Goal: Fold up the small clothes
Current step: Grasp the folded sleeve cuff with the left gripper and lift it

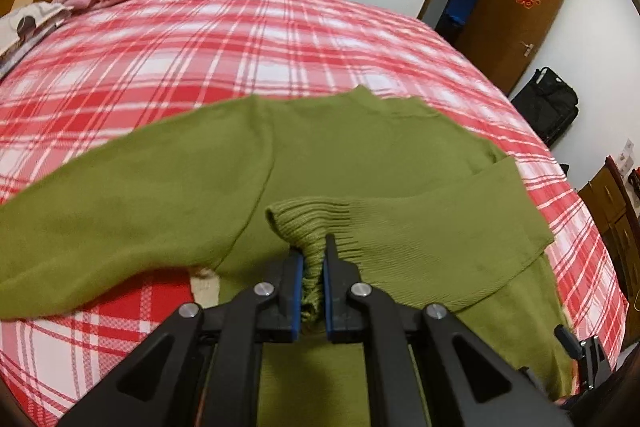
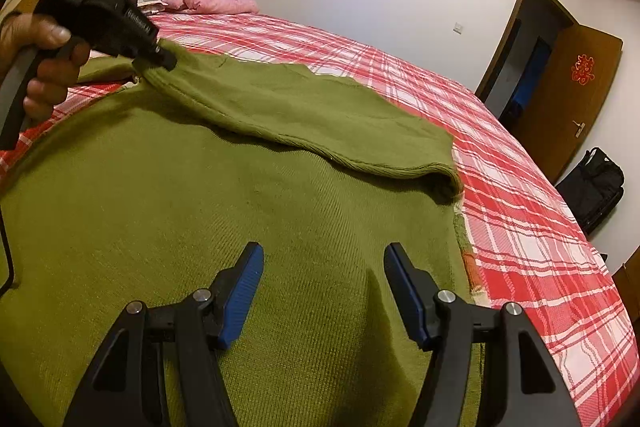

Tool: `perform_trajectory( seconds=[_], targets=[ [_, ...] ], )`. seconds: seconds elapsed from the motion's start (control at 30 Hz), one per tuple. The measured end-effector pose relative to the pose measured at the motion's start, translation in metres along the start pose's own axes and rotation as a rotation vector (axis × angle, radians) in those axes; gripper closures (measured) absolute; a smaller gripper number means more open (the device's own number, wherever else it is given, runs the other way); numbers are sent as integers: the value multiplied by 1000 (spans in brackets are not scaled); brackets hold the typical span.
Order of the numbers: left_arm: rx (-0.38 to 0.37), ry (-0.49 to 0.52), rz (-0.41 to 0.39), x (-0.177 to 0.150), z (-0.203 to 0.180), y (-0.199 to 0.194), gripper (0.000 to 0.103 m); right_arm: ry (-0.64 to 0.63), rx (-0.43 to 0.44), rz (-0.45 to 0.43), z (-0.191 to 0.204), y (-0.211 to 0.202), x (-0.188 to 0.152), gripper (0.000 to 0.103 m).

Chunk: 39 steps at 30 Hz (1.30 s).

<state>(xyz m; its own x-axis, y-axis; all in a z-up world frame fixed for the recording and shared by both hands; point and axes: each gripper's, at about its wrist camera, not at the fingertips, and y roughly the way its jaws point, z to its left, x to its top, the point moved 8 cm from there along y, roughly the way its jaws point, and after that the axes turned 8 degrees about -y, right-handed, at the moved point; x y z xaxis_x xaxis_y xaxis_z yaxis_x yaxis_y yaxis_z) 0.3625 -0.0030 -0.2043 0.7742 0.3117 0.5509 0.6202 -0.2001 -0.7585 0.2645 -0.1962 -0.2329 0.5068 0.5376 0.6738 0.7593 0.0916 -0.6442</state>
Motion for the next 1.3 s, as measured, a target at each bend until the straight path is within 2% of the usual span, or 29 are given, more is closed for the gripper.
perform_trajectory(
  seconds=[0.1,0.2,0.33,0.4,0.5,0.63,0.67,0.73,0.77,0.8,0.87,0.97,1.07,1.13,1.23,1.3],
  targets=[
    [36,-1,-10,-1,10,8,95,9,4,4,-1,1,0,38],
    [27,-34,0,-1,22,14,95,22,7,7,-3,2,-1,37],
    [18,-22,4,-9,19,12,94,37,16,42,-5,0,2,37],
    [-1,-17,20,-15,15,11,92,51,40,46,-10,-5,14,37],
    [16,25,14,-21,12,9,89,84,62,42,-24,-4,40,37],
    [24,18,0,-26,16,4,84,192,127,49,-59,29,75,37],
    [30,15,-6,-28,18,2,80,223,155,58,-68,45,80,37],
    [33,16,-8,-31,20,3,79,253,153,94,-82,71,78,37],
    [36,17,-14,-32,22,2,79,281,125,128,-93,85,71,37],
    [36,19,-19,-32,22,1,79,305,100,171,-101,98,63,37],
    [45,33,-26,-33,22,0,79,361,103,285,-111,121,37,37],
    [44,55,-30,-38,21,-1,78,350,100,267,-112,116,26,37],
    [29,46,-28,-39,22,-3,75,311,32,285,-104,96,35,37],
    [19,41,-32,-40,22,-3,72,293,27,248,-101,89,54,37],
    [15,47,-35,-41,19,-5,60,199,58,179,-64,77,94,37],
    [35,60,-44,-43,18,-8,39,140,83,166,-34,81,112,37]
  ],
)
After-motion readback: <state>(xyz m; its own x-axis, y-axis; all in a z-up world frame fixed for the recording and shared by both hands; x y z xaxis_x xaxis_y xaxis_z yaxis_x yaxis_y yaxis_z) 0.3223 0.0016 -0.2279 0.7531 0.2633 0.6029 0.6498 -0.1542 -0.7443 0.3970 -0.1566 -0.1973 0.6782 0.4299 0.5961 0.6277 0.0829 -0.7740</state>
